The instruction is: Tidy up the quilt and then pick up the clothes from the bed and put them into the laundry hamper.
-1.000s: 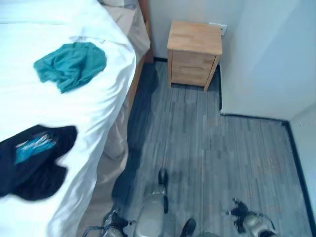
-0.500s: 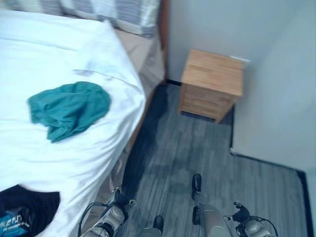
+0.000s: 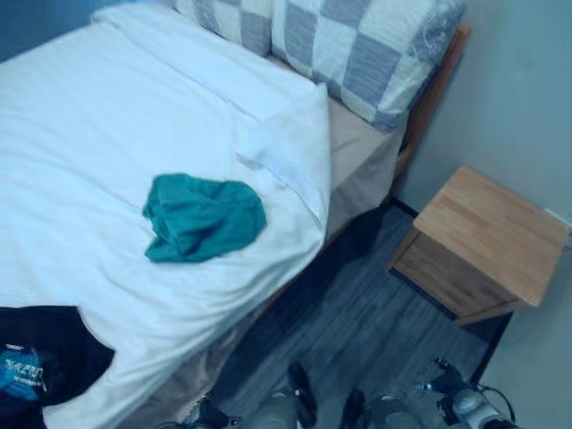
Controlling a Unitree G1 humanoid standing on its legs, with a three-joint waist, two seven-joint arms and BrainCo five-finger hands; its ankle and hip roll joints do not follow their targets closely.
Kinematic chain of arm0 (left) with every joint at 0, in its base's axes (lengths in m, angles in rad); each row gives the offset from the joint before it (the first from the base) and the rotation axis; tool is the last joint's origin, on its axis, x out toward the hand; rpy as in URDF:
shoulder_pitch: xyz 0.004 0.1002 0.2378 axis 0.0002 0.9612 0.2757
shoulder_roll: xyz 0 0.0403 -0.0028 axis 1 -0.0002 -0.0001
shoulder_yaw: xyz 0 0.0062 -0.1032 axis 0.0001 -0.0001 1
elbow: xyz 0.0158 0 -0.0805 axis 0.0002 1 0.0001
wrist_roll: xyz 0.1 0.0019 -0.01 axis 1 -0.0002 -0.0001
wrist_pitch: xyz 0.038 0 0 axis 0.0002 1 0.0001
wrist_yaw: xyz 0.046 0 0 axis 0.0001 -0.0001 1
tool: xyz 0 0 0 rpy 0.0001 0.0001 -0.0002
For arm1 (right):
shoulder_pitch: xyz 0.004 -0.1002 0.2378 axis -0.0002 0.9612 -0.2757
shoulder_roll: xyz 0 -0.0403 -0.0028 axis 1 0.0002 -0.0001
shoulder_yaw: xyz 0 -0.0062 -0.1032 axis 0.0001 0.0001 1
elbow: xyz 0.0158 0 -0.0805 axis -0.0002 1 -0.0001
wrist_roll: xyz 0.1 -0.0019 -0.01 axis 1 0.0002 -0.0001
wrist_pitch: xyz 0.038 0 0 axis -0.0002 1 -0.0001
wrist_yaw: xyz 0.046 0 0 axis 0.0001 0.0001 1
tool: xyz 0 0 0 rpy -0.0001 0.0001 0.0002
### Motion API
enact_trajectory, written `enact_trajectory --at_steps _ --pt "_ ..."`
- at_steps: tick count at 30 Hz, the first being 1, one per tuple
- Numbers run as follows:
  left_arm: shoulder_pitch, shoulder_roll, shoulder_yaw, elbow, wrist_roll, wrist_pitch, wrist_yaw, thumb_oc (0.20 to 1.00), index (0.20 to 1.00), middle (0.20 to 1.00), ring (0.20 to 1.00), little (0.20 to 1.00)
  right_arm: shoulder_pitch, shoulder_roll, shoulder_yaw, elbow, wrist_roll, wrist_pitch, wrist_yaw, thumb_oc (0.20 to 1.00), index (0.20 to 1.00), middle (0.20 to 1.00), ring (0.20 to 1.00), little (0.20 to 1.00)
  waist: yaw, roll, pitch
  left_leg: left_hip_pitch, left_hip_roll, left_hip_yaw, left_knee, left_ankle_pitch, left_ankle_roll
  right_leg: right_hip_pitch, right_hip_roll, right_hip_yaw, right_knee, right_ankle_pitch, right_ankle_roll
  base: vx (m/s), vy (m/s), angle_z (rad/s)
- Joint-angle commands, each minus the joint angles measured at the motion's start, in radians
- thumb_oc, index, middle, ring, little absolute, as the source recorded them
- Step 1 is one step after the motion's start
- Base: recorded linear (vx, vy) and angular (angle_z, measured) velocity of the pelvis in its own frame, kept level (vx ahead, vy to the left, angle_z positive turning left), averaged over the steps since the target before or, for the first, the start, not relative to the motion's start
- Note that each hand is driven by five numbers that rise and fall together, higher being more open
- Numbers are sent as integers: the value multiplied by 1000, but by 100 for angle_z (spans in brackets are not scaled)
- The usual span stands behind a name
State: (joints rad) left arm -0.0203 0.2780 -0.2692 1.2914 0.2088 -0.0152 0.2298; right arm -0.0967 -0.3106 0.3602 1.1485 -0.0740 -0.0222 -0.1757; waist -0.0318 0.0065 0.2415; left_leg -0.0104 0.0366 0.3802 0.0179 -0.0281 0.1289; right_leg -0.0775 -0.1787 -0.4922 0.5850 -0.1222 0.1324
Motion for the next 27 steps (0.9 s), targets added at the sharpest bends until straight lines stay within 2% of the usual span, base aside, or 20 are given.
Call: enact_trajectory --at_steps 1,4,7,8,9,10,11,12,13,16,17,18,19,21,22,23,24,25,26,27 --pt "-4 72 9 4 -31 5 19 1000 1000 1000 1000 1000 -62 36 -36 -37 53 -16 -33 1000 1000 1000 1000 1000 15 -38 33 72 9 -94 -105 -68 -99 -72 -65 145 -130 65 46 75 -244 80" --pt "2 85 20 19 -39 4 13 1000 1000 1000 1000 1000 -72 32 -68 -49 106 -20 -49 1000 1000 1000 1000 1000 23 -63 25 63 30 -149 -105 -65 -129 -48 -52 178 -316 35 19 137 -289 116" --pt "7 105 44 35 -37 4 18 1000 1000 1000 1000 1000 -68 9 -113 -125 163 -31 -58 1000 1000 1000 1000 1000 18 -94 11 65 61 -209 -105 -81 -164 -18 -62 300 -512 77 33 187 -327 126" --pt "7 105 44 35 -37 4 18 1000 1000 1000 1000 1000 -68 9 -113 -125 163 -31 -58 1000 1000 1000 1000 1000 18 -95 9 62 61 -209 -105 -80 -164 -20 -62 300 -514 79 33 267 -431 90" --pt "6 116 59 40 -42 4 25 1000 1000 1000 1000 1000 -52 -7 -145 -172 192 -38 -66 1000 1000 1000 1000 1000 5 -105 2 67 97 -258 -105 -91 -192 -21 -91 396 -539 105 43 277 -450 90" --pt "5 120 61 43 -42 3 29 1000 1000 1000 1000 1000 -47 -13 -159 -180 201 -38 -69 1000 1000 1000 1000 1000 -2 -109 -2 65 112 -281 -105 -90 -203 -28 -99 447 -535 114 50 357 -589 100" --pt "1 121 59 48 -40 2 33 1000 1000 1000 1000 1000 -43 -15 -170 -177 209 -39 -70 1000 1000 1000 1000 1000 -9 -111 -4 62 124 -304 -105 -88 -212 -25 -97 494 -532 113 54 159 -279 129" --pt "1 121 58 48 -40 2 33 1000 1000 1000 1000 1000 -43 -15 -170 -176 210 -39 -70 1000 1000 1000 1000 1000 -11 -110 -4 63 124 -305 -105 -88 -212 -24 -97 492 -531 111 54 237 -432 132" --pt "-3 123 53 47 -52 -8 35 1000 1000 1000 1000 1000 -46 -28 -189 -176 224 -40 -75 1000 1000 1000 1000 1000 -18 -114 -6 65 149 -346 -97 -87 -230 -21 -87 548 -516 101 60 254 -495 125" --pt "-2 127 53 44 -56 -12 37 1000 1000 1000 1000 1000 -52 -40 -199 -164 212 -32 -83 1000 1000 1000 1000 1000 -12 -120 -14 72 166 -361 -91 -90 -247 9 -78 511 -561 71 64 200 -403 65" --pt "8 126 53 38 -53 -12 42 1000 1000 1000 1000 1000 -57 -52 -199 -167 204 -34 -91 1000 1000 1000 1000 1000 -11 -117 -14 66 184 -362 -88 -77 -257 20 -63 500 -581 64 57 136 -428 5" --pt "37 113 67 13 -56 -16 59 1000 1000 1000 1000 1000 -66 -115 -221 -239 179 -41 -126 1000 1000 1000 1000 1000 -10 -99 -15 52 225 -351 -103 -38 -283 35 -25 482 -645 57 50 148 -535 15" --pt "46 100 69 -2 -54 -20 61 1000 1000 1000 1000 1000 -79 -154 -227 -276 164 -50 -149 1000 1000 1000 1000 1000 -9 -87 -15 36 235 -351 -105 -17 -290 38 -12 470 -672 56 46 77 -441 12" --pt "35 69 50 -40 -50 -27 70 1000 1000 1000 1000 1000 -121 -239 -248 -366 149 -68 -194 1000 1000 1000 1000 1000 -26 -69 -4 -14 212 -269 -73 0 -272 32 -10 435 -672 42 39 -42 -224 -5" --pt "31 60 36 -59 -37 -29 71 1000 1000 1000 1000 1000 -150 -282 -249 -408 128 -69 -206 1000 1000 1000 1000 1000 -32 -68 8 -29 179 -219 -8 -35 -253 33 -15 420 -672 44 31 -60 -123 20" --pt "31 60 36 -59 -37 -29 71 1000 1000 1000 1000 1000 -150 -282 -249 -408 128 -69 -206 1000 1000 1000 1000 1000 -32 -68 8 -29 179 -219 -8 -35 -253 33 -15 420 -672 44 31 -180 -191 54" --pt "19 54 5 -101 -12 -34 68 1000 1000 1000 1000 1000 -232 -369 -225 -525 78 -81 -226 1000 1000 1000 1000 1000 -31 -74 42 -93 78 -182 148 -125 -215 22 -11 409 -672 58 6 -160 -199 49" --pt "22 61 -4 -114 -5 -34 64 1000 1000 1000 1000 1000 -250 -415 -225 -574 52 -89 -234 1000 1000 1000 1000 1000 -35 -68 54 -108 58 -155 172 -134 -210 20 3 397 -672 52 -4 -160 -270 25" --pt "17 55 -25 -122 14 -39 55 1000 1000 1000 1000 1000 -273 -450 -239 -604 34 -93 -244 1000 1000 1000 1000 1000 -51 -52 58 -93 70 -80 142 -134 -194 18 17 374 -667 41 -5 -39 -155 33" --pt "19 65 -42 -158 17 -43 48 1000 1000 1000 1000 1000 -327 -487 -215 -657 5 -91 -255 1000 1000 1000 1000 1000 -49 -44 68 -103 73 -59 142 -127 -182 10 27 362 -662 42 -11 -30 -107 74"
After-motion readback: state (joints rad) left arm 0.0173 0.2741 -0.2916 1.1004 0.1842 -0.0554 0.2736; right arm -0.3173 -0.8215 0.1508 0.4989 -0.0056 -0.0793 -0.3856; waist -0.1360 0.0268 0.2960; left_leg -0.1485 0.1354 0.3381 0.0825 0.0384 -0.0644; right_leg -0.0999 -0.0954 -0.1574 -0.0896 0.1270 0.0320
